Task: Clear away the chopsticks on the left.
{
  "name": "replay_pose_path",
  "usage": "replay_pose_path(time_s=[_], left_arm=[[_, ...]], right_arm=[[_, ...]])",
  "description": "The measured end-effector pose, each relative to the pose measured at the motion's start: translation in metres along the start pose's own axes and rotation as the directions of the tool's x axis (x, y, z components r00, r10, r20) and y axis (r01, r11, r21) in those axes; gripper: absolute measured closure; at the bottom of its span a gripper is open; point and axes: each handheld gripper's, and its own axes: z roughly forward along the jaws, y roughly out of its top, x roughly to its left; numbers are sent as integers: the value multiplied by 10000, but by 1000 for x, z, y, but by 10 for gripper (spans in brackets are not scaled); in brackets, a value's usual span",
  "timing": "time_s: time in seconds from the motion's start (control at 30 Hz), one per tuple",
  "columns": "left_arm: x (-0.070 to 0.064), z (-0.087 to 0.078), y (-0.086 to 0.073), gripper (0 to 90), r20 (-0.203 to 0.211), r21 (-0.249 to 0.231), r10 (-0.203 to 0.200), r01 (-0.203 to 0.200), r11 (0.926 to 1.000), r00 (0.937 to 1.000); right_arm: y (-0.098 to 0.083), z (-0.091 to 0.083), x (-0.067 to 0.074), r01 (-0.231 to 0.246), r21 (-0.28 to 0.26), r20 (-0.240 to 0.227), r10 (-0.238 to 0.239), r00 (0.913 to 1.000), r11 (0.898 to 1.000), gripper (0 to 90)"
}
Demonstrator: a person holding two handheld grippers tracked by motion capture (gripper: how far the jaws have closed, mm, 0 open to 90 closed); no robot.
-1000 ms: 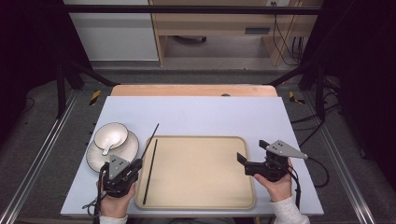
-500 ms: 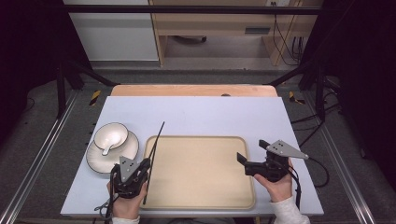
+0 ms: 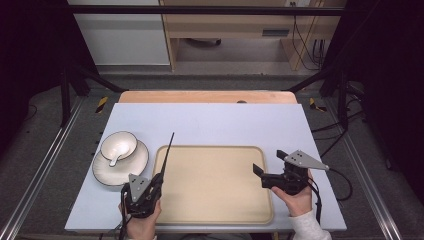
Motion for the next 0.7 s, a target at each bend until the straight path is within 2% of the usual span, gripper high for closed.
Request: replay_pose_path(time_s=[0.17, 0.47, 0.7], left_arm=[[-2, 5, -9, 855, 58, 66, -376, 375, 9993, 9993], [-4, 17, -26, 855, -124, 558, -527, 533, 9970, 9985], [-6, 24, -31, 855, -291, 852, -424, 448, 9954, 9987]], right_arm=[[0, 1, 0, 35, -6, -2, -35, 10000, 10000, 30], [-2, 3, 0, 133, 83, -18, -133, 9999, 9999, 30], [-2, 4, 0, 151, 102, -27, -150, 9999, 9998, 30]])
